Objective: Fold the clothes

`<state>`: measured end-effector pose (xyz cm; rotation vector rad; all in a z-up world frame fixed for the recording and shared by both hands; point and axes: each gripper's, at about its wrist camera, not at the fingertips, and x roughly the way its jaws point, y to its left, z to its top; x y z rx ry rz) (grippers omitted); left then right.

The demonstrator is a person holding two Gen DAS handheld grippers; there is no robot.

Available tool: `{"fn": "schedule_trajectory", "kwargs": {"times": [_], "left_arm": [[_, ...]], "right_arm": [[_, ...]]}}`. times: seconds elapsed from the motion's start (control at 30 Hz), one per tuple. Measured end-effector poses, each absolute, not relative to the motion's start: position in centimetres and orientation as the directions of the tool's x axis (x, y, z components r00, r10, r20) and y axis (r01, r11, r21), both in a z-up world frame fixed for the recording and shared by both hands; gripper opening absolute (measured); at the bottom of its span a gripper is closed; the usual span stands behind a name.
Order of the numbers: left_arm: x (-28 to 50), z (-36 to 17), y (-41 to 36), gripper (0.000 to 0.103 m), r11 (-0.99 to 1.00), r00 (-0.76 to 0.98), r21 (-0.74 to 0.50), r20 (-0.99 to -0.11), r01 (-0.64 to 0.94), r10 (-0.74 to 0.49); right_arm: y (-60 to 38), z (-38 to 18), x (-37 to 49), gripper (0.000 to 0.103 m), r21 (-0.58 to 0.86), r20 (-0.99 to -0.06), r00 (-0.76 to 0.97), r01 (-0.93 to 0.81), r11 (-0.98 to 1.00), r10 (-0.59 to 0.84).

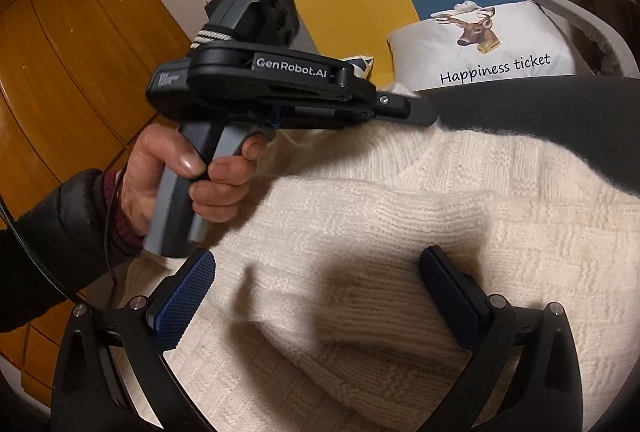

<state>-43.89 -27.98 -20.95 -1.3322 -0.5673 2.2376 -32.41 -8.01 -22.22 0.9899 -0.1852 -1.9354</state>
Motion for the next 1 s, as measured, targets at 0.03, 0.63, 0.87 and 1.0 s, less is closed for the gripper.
{"fn": "schedule_trajectory", "kwargs": {"times": [0.03,0.63,0.87,1.0], "left_arm": [[-44.1,-21.2,-27.9,0.002,-0.816,-0.423,-0.552,-0.707,-0.170,0.566],[-31.0,-17.9,-42.3,0.027,-0.841,-0.633,-0.538,-0.670,0.056,0.387],[-28.0,-19.2,-42.4,0.026,-0.879,-0.634,-0.474,-0.698,0.059,0.334],[-28.9,-18.7,-41.2,0.027,-0.902,-0.647,-0.432,-0.685,-0.008,0.334]], "right_arm": [[-8.0,-22.2,-32.4,0.103,0.491,-0.563,-0.251,0.666,-0.562,-0.788],[-7.8,-21.1,-33.7,0.103,0.591,-0.513,-0.179,0.635,-0.497,-0.840],[-14.6,-16.8,-38.2,0.103,0.748,-0.363,0.019,0.602,-0.279,-0.932],[-19.9,-18.1,-42.0,0.103,0.810,-0.373,0.111,0.523,-0.264,-0.921]]}}
